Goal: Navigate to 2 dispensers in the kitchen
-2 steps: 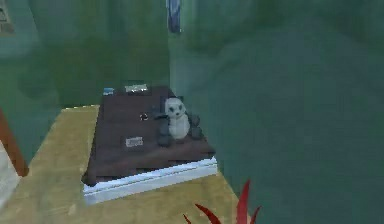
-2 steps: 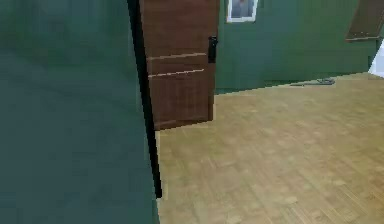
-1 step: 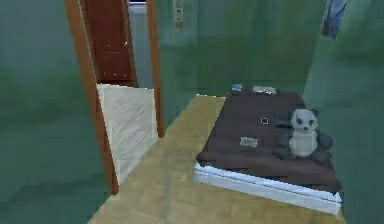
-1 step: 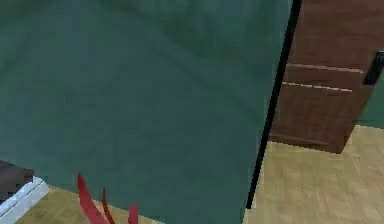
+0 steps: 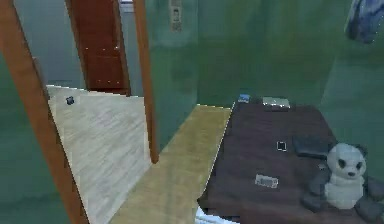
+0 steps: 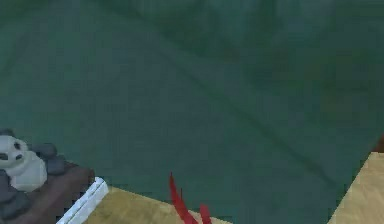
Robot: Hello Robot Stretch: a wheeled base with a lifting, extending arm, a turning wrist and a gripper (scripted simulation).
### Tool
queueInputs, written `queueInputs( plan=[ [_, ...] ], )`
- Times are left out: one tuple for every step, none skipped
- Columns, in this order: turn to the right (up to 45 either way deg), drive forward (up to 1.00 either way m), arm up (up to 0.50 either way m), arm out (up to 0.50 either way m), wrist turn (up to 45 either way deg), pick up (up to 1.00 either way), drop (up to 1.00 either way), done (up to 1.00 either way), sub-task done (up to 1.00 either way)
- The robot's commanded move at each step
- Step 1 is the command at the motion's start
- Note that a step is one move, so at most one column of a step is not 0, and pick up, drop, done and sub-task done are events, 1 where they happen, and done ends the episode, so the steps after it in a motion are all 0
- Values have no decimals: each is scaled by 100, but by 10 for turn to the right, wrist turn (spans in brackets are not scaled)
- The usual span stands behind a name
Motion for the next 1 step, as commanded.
queueInputs(
  plan=[
    [-270,0,0,0,0,0,0,0,0]
  ],
)
